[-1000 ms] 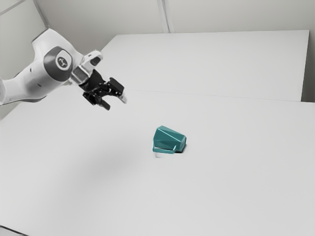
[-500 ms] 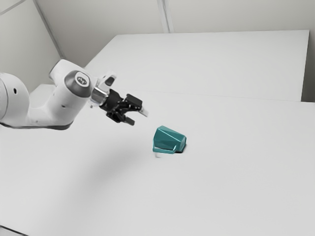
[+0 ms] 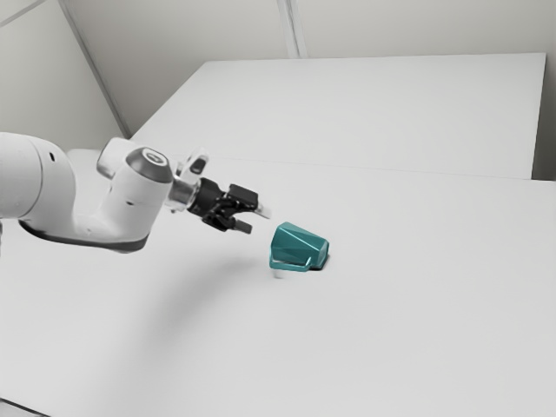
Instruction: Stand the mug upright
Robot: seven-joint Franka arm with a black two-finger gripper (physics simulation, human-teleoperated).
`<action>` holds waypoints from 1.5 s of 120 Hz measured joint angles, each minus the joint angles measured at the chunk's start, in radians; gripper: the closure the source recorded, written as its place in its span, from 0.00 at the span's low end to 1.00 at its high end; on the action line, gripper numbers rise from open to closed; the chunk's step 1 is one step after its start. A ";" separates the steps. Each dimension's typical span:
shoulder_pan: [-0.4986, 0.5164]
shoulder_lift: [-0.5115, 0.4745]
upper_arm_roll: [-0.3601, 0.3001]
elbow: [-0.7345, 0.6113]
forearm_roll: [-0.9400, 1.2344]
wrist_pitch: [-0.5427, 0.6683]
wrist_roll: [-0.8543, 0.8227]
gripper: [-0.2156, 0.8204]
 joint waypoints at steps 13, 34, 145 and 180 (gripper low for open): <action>-0.003 0.007 -0.004 -0.004 -0.027 -0.004 0.045 0.23; -0.005 0.028 -0.017 -0.002 -0.052 -0.007 0.106 0.23; 0.047 0.191 -0.117 0.130 -0.078 -0.023 0.274 0.34; 0.052 0.186 -0.118 0.135 -0.080 -0.023 0.299 0.69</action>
